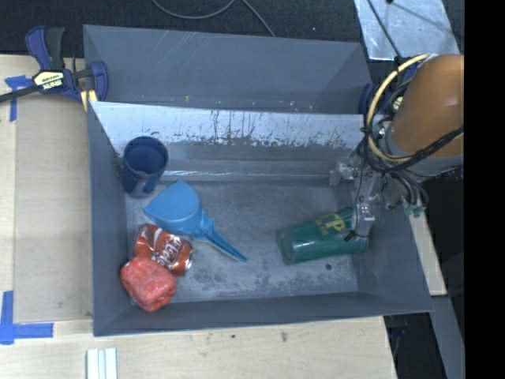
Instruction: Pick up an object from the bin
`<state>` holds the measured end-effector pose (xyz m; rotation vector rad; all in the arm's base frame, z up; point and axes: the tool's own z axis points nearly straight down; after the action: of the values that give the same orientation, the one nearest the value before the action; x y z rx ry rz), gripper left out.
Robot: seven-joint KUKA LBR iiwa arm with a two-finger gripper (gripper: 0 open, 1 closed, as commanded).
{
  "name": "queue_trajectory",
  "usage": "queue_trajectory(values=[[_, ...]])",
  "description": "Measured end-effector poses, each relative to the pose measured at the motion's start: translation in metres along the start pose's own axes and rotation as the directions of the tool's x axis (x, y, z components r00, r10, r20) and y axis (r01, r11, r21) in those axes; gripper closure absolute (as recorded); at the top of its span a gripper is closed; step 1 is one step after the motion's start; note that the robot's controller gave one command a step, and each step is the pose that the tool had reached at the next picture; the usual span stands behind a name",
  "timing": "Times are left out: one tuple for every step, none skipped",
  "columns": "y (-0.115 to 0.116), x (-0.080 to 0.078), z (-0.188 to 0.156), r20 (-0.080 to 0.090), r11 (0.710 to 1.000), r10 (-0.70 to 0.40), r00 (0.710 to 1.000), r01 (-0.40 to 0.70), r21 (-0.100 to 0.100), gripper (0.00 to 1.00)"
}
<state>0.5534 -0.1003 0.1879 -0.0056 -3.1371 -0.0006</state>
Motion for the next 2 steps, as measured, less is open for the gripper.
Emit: queue_trajectory(values=[[0.000, -0.002, -0.005, 0.008, 1.000, -0.003, 1.000, 0.003, 0.001, 0.00], [0.000, -0.003, 0.032, 0.013, 0.997, -0.072, 0.997, 0.072, 0.003, 0.00]])
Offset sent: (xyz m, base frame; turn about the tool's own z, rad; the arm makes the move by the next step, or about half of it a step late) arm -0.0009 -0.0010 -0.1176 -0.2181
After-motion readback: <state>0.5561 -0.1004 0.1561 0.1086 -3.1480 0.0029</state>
